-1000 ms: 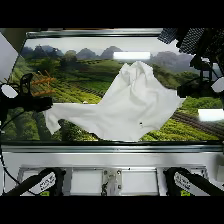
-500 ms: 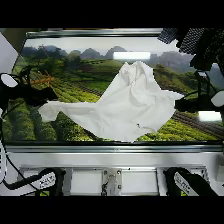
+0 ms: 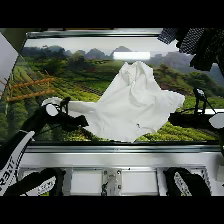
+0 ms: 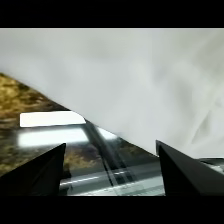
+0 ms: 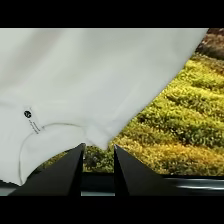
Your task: Fold the clothes and pants, and hang the long-sleeved shirts on hangers.
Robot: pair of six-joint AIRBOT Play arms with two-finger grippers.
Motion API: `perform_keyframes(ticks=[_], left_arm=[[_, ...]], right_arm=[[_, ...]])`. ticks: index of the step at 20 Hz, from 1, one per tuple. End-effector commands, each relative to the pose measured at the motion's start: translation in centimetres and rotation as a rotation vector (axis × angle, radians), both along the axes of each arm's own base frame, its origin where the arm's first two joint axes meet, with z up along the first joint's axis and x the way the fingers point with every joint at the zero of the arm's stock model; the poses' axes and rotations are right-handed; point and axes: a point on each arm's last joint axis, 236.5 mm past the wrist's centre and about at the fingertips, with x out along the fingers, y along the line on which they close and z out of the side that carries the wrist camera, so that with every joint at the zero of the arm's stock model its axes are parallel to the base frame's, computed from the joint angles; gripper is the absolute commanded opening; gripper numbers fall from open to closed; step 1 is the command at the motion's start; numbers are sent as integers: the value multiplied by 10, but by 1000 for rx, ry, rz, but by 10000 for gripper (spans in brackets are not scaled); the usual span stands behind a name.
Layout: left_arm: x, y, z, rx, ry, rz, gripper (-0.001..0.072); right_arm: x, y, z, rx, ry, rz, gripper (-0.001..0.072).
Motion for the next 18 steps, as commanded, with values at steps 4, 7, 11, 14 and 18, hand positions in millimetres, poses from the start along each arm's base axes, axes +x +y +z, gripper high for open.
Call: perform_keyframes(ticks=[4, 7, 11, 14, 18], left_arm=[[-8, -57, -29, -23, 52, -70, 613], [3, -55, -29, -16, 43, -61, 429], [34, -16, -4, 8, -49, 9, 11], [45, 12, 19, 13, -136, 80, 11], [52, 32, 36, 14, -216, 110, 199]], right_arm=[[-2, 11, 8, 51, -26, -4, 213], [-3, 12, 9, 49, -26, 3, 213], [-13, 16, 6, 13, -16, 109, 72], [-21, 21, -2, -83, 2, 225, 18], [-29, 32, -17, -336, 37, 398, 18]])
